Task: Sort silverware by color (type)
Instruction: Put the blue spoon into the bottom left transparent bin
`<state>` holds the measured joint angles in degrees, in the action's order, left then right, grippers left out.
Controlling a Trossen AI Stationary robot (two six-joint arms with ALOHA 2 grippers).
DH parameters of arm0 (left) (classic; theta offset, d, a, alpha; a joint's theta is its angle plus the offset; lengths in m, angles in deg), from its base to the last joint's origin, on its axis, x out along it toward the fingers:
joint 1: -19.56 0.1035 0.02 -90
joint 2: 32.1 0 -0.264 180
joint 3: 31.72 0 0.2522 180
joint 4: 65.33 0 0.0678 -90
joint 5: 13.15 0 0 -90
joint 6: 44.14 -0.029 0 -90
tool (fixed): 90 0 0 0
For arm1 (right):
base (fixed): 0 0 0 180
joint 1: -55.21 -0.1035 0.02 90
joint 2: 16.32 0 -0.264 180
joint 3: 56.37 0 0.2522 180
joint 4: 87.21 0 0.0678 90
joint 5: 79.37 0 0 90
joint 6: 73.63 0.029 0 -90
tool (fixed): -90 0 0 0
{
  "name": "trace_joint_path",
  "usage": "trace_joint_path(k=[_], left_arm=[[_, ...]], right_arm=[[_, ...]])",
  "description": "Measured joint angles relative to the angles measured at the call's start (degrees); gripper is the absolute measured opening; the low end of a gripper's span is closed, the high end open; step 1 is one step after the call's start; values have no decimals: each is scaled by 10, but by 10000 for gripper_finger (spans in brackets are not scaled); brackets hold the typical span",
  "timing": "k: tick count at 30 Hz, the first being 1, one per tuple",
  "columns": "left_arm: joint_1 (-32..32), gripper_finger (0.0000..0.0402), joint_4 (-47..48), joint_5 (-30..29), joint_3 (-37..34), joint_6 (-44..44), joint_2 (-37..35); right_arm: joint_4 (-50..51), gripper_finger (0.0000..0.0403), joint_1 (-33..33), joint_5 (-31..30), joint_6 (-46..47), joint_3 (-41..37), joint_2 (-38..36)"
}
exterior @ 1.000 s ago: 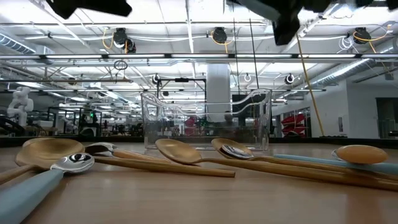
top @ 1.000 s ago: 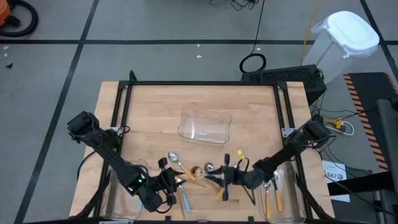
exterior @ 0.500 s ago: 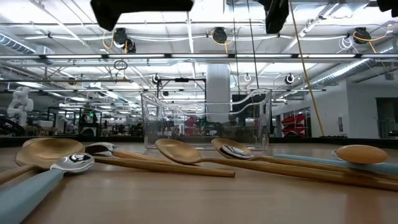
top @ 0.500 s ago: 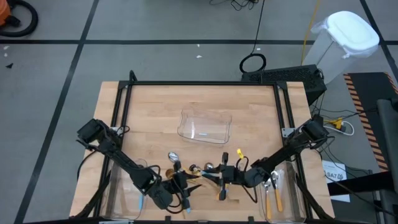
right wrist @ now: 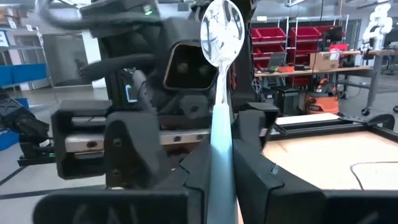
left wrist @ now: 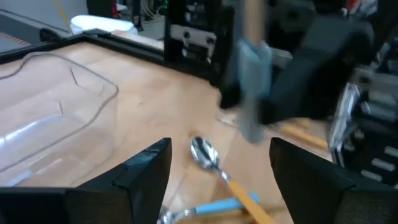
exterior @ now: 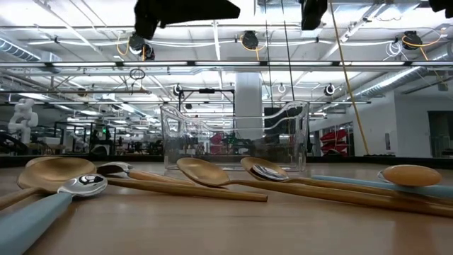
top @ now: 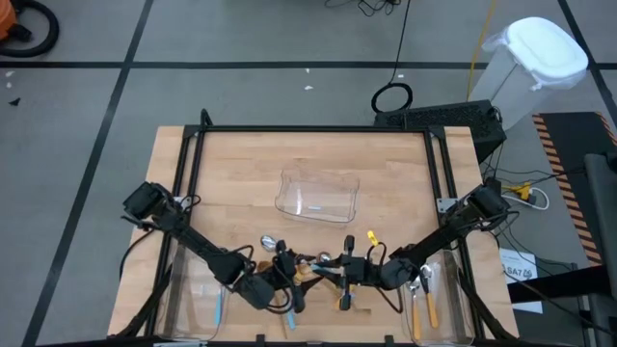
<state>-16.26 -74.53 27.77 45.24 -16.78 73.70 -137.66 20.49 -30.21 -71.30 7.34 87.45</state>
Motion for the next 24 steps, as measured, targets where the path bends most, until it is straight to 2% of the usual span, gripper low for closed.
trace_joint_path(k=[5, 9, 17, 20, 24], left_arm=[[5, 271, -61, 4, 0, -28, 20], [13, 271, -150, 22, 0, -56, 53], [21, 270, -178, 24, 0, -78, 74], [22, 255, -183, 24, 0, -88, 74], [23, 211, -194, 25, 0, -97, 74]], right_arm=[[-7, 45, 0, 1, -7, 0, 0], [-10, 45, 0, 4, -14, 0, 0], [-7, 45, 0, 4, -18, 0, 0], [-7, 45, 0, 4, -18, 0, 0], [-7, 45, 0, 4, -18, 0, 0]])
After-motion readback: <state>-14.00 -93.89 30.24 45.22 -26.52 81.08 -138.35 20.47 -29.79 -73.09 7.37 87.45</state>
